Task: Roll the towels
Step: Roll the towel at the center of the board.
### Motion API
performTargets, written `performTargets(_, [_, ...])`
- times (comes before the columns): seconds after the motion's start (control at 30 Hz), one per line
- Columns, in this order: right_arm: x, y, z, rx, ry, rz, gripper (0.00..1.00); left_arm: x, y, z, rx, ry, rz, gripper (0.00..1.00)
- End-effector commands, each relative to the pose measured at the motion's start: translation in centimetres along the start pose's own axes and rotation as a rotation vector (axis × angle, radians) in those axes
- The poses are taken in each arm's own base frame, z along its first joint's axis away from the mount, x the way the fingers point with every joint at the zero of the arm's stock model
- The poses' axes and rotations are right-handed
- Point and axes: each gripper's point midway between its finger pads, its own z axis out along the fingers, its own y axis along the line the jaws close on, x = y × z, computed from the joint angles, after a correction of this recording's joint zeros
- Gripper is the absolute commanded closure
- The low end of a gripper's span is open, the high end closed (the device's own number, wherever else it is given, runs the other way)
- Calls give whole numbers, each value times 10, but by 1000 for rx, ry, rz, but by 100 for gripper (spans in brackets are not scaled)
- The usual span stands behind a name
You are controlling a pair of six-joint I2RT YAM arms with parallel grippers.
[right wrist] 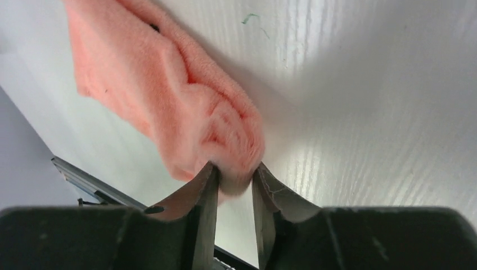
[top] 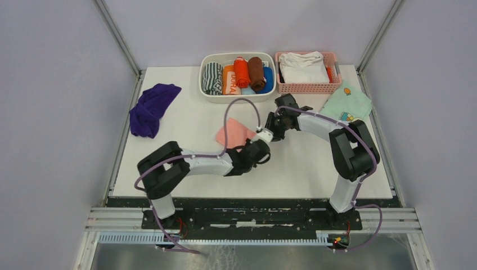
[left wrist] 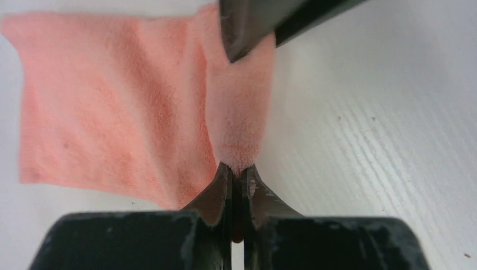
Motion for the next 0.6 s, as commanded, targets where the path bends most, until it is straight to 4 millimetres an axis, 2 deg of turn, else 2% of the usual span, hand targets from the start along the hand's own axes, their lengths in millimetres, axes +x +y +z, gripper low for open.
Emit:
performTargets(0.0, [-23,29,-23,-191,-97,-66,62,-16,1,-8,287,-7,-342,97])
performTargets(0.2, [-35,36,-33,-358,-162,-63,45,-20,16,-7,555,1,-665,97])
performTargets(0.37, [-30,40,-19,-450,-142,-45,39,-17,28,-5,716,25,-954,97])
performTargets(0.57, [-28,48,0,-565,-132,-6,37,-9,46,-6,844,3,-1257,97])
